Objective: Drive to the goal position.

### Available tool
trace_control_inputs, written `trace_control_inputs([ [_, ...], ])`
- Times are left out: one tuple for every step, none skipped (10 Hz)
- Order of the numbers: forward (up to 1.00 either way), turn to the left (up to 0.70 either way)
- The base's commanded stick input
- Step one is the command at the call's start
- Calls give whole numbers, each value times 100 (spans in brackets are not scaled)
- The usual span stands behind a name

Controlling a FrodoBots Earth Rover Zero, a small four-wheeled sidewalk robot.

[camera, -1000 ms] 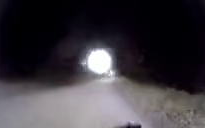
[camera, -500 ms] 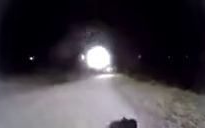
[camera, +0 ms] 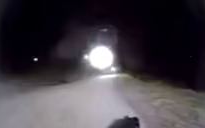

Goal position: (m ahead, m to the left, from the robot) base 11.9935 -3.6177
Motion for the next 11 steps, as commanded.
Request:
trace_control_inputs([
  [12, 0],
  [0, 0],
  [0, 0],
  [0, 0],
  [0, 0],
  [37, 1],
  [100, 15],
  [100, 40],
  [100, 36],
  [100, 15],
  [100, 0],
])
